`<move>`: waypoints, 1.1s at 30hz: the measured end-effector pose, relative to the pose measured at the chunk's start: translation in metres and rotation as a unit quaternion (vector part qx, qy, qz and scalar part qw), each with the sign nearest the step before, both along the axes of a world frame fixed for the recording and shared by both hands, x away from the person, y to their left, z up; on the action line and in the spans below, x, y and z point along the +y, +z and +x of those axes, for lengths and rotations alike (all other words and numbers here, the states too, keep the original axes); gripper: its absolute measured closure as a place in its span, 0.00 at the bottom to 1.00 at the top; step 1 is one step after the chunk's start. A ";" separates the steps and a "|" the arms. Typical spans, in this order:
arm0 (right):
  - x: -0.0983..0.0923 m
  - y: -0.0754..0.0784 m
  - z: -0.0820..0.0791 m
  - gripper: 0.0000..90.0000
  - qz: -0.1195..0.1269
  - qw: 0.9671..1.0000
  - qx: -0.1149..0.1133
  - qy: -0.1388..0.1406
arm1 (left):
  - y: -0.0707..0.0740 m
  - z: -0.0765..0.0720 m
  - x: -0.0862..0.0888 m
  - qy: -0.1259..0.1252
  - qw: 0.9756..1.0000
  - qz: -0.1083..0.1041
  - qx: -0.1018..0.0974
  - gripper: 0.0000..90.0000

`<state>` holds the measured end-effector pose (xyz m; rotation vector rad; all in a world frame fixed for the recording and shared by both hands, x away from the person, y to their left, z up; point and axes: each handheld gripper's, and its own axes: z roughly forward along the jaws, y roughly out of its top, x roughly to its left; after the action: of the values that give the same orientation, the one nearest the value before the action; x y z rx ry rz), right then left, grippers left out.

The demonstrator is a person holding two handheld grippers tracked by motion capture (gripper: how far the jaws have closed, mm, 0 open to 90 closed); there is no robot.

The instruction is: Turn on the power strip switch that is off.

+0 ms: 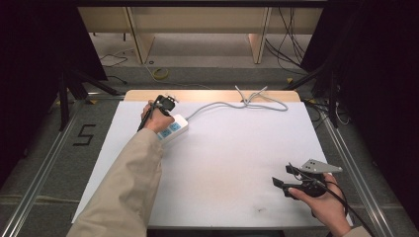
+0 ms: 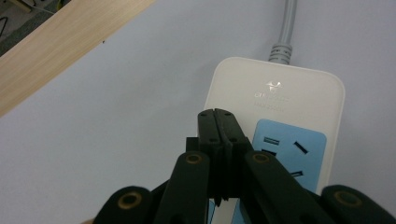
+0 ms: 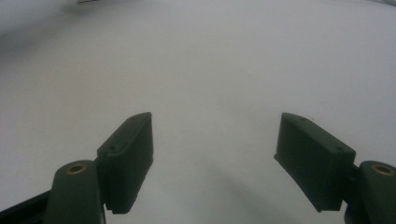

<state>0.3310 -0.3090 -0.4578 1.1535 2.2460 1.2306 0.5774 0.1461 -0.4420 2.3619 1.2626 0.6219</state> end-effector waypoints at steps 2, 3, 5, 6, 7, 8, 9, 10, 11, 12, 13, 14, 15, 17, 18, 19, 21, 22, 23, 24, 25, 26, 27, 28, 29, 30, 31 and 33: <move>0.000 0.000 0.000 0.31 0.000 1.000 0.000 0.001 | 0.004 -0.002 0.003 0.001 1.000 -0.004 -0.005 0.98; 0.000 0.000 0.000 0.31 0.000 1.000 0.000 0.001 | 0.006 -0.003 0.004 0.000 1.000 -0.004 -0.007 0.94; 0.001 0.000 0.000 0.31 -0.001 1.000 0.001 0.001 | 0.010 -0.005 0.005 0.000 1.000 -0.008 -0.013 0.93; 0.001 0.000 0.000 0.31 -0.001 1.000 0.001 0.001 | 0.011 -0.006 0.006 0.002 1.000 -0.012 -0.016 0.93; 0.001 0.000 0.000 0.31 0.000 1.000 0.001 0.001 | 0.013 -0.007 0.007 0.002 1.000 -0.015 -0.016 0.92; 0.001 0.000 0.000 0.31 0.000 1.000 0.001 0.001 | 0.015 -0.009 0.007 0.003 1.000 -0.022 -0.018 0.91; 0.001 0.000 0.000 0.31 -0.001 1.000 0.001 0.001 | 0.016 -0.010 0.008 0.002 0.999 -0.028 -0.016 0.90; 0.001 0.000 0.000 0.31 -0.001 1.000 0.001 0.001 | 0.017 -0.011 0.008 0.003 0.999 -0.038 -0.016 0.88; 0.001 0.000 0.000 0.31 -0.001 1.000 0.001 0.001 | 0.018 -0.013 0.008 0.001 0.999 -0.044 -0.015 0.86; 0.002 0.000 0.000 0.31 -0.001 1.000 0.001 0.001 | 0.019 -0.015 0.008 0.000 0.998 -0.051 -0.021 0.84; 0.002 0.000 0.000 0.31 -0.001 1.000 0.001 0.001 | 0.020 -0.017 0.009 0.000 0.998 -0.057 -0.027 0.82; 0.002 0.000 0.000 0.31 -0.001 1.000 0.001 0.000 | 0.021 -0.019 0.009 -0.001 0.997 -0.067 -0.028 0.79; 0.001 0.000 0.000 0.31 -0.001 1.000 0.001 0.001 | 0.021 -0.022 0.010 -0.002 0.997 -0.078 -0.024 0.74; 0.001 0.000 0.000 0.31 -0.001 1.000 0.002 0.001 | 0.021 -0.027 0.011 -0.011 0.996 -0.088 -0.021 0.64; 0.001 0.000 0.000 0.31 -0.001 1.000 0.002 0.001 | 0.022 -0.030 0.011 -0.011 0.995 -0.095 -0.025 0.60; 0.001 0.000 0.000 0.31 -0.002 1.000 0.003 0.002 | 0.022 -0.032 0.012 -0.011 0.995 -0.100 -0.027 0.57; 0.001 0.000 0.001 0.31 -0.002 1.000 0.003 0.002 | 0.024 -0.037 0.014 -0.008 0.993 -0.115 -0.024 0.51; 0.001 0.000 0.001 0.31 -0.003 1.000 0.004 0.002 | 0.025 -0.039 0.015 -0.009 0.993 -0.117 -0.022 0.48; 0.001 0.000 0.001 0.31 -0.003 1.000 0.004 0.002 | 0.025 -0.042 0.015 -0.012 0.993 -0.117 -0.022 0.45; 0.002 0.000 0.001 0.31 -0.003 1.000 0.004 0.002 | 0.026 -0.045 0.015 -0.015 0.993 -0.114 -0.023 0.41; 0.002 0.000 0.001 0.31 -0.003 1.000 0.004 0.001 | 0.027 -0.048 0.015 -0.017 0.993 -0.115 -0.025 0.38; 0.002 0.000 0.001 0.31 -0.003 1.000 0.004 0.001 | 0.027 -0.051 0.016 -0.015 0.992 -0.120 -0.029 0.35; 0.001 0.000 0.001 0.31 -0.004 1.000 0.005 0.001 | 0.028 -0.054 0.018 -0.012 0.991 -0.126 -0.030 0.33; 0.001 -0.001 0.001 0.31 -0.004 1.000 0.005 0.001 | 0.028 -0.058 0.019 -0.009 0.990 -0.134 -0.035 0.32; 0.001 -0.001 0.001 0.31 -0.004 1.000 0.004 0.001 | 0.028 -0.061 0.019 -0.008 0.989 -0.142 -0.036 0.31; 0.001 -0.001 0.001 0.31 -0.004 1.000 0.004 0.001 | 0.028 -0.066 0.020 -0.009 0.988 -0.149 -0.038 0.31; 0.001 -0.001 0.001 0.31 -0.004 1.000 0.005 0.001 | 0.028 -0.070 0.020 -0.015 0.987 -0.152 -0.038 0.30; 0.000 -0.001 0.001 0.31 -0.004 1.000 0.004 0.000 | 0.026 -0.079 0.020 -0.025 0.986 -0.158 -0.040 0.28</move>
<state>0.3325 -0.3087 -0.4584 1.1568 2.2559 1.2176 0.4986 0.1665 -0.4157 2.0802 1.1677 0.4581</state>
